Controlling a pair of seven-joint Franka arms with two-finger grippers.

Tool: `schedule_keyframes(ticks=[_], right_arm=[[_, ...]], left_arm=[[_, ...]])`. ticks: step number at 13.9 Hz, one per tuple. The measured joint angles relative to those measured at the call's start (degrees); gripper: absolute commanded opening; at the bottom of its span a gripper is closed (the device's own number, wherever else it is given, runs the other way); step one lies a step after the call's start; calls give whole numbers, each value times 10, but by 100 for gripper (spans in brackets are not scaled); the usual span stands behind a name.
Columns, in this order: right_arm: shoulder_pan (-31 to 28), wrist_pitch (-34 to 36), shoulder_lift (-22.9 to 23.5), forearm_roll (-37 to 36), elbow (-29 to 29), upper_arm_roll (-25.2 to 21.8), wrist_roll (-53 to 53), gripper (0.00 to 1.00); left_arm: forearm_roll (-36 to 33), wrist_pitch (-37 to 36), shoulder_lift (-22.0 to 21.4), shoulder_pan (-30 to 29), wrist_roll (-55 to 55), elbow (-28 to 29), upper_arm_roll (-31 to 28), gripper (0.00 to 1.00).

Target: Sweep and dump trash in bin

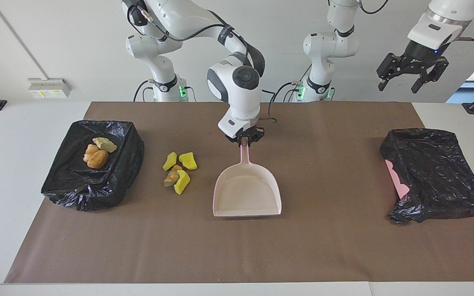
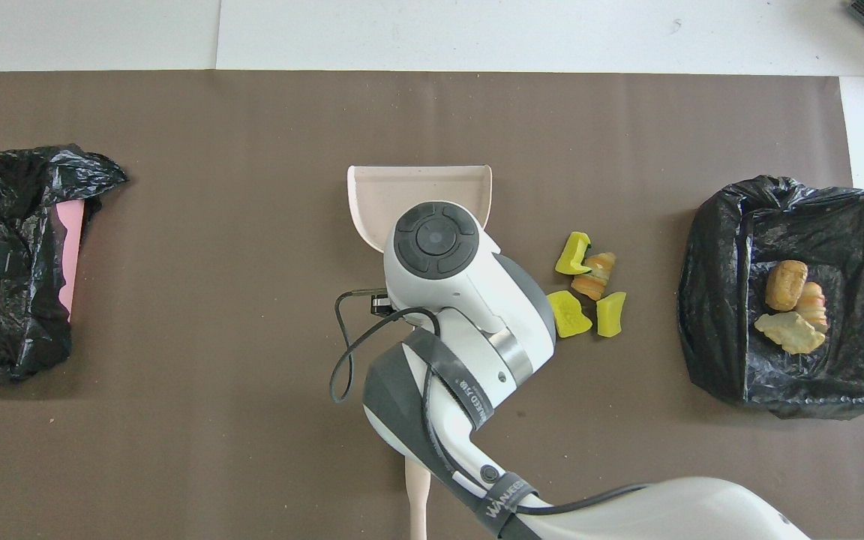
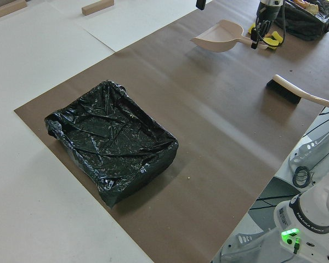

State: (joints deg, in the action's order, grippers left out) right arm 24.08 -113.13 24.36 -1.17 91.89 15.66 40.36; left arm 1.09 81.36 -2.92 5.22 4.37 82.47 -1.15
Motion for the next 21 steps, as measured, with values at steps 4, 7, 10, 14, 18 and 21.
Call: schedule_keyframes(ticks=[4,7,10,14,18,21], right_arm=[[3,-35,20,0,-2,-4,8,0],[-1,-46,23,0,13,-6,8,4],[-1,-58,24,0,25,-6,8,46],[-1,-60,24,0,27,-5,6,100],[-13,-52,-12,8,21,-5,-8,100],[-18,39,-81,44,19,-5,-39,100]], left_arm=[[0,0,0,0,0,0,-2,100],[0,0,0,5,0,0,-1,100],[0,0,0,5,0,0,0,100],[0,0,0,5,0,1,2,100],[0,0,0,6,0,1,6,100],[0,2,0,7,0,1,8,100]])
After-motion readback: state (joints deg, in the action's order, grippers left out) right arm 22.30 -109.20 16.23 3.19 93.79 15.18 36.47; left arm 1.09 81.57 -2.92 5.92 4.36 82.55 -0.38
